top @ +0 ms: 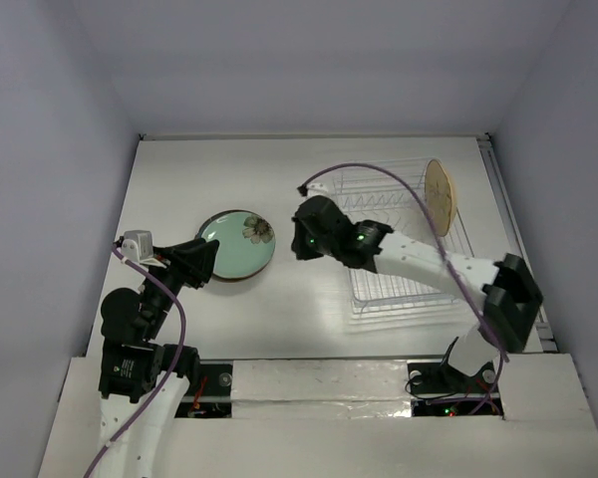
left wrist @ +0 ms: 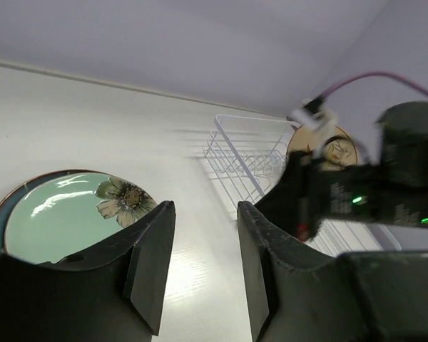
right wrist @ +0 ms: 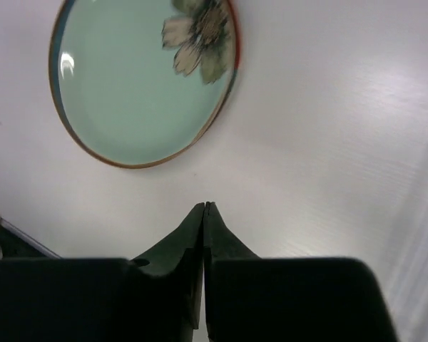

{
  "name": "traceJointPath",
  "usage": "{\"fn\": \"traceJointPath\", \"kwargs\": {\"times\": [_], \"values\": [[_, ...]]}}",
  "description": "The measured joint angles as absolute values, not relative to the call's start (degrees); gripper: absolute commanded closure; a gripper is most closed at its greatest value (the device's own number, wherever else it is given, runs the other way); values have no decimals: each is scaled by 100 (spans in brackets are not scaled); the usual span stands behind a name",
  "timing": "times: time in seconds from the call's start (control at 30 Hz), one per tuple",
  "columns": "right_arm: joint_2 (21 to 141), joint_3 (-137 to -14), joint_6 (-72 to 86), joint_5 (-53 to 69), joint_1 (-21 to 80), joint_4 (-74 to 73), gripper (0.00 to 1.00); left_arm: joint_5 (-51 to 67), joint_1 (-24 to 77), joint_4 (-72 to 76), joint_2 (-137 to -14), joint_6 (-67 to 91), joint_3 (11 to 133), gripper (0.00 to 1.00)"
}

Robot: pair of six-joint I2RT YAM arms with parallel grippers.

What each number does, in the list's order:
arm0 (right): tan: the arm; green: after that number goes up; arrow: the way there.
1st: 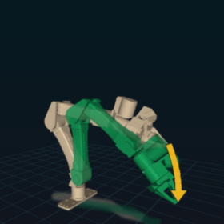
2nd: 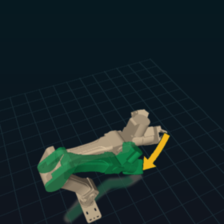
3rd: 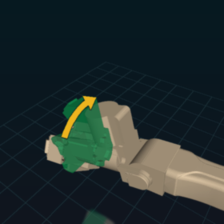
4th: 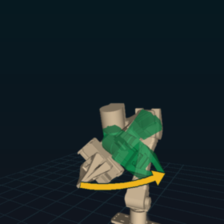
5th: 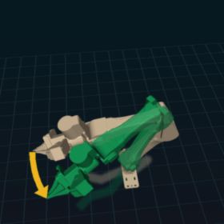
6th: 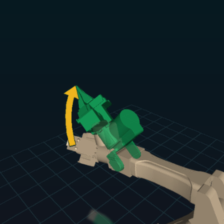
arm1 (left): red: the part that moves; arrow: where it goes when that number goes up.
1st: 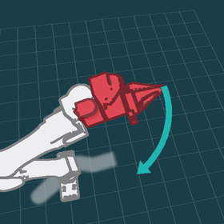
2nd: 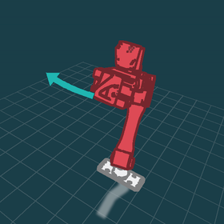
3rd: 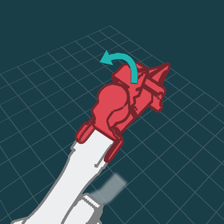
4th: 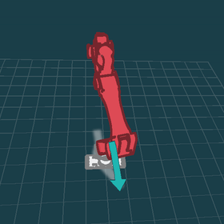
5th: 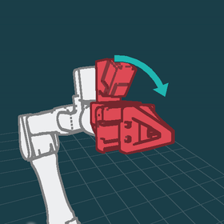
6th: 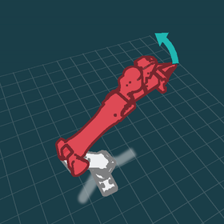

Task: Unload the plates from the dish rack

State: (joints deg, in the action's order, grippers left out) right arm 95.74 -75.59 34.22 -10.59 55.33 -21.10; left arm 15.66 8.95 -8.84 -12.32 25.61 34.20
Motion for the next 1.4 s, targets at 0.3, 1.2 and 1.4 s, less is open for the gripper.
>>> {"fn": "traceJointPath", "kwargs": {"times": [0.3, 1.2, 1.4], "values": [[7247, -6936, 3085, -2711, 3332, -2349, 100, 1588, 895, -884, -1223, 2561, 3420, 74], [9218, -7830, 1831, -4613, 1208, -3697, 80, 1662, 895, -862, -937, 2532, 3420, 68], [9205, -7883, 1210, -4720, 1284, -4123, 99, 1686, 888, -858, -937, 2515, 3420, 67]]}}
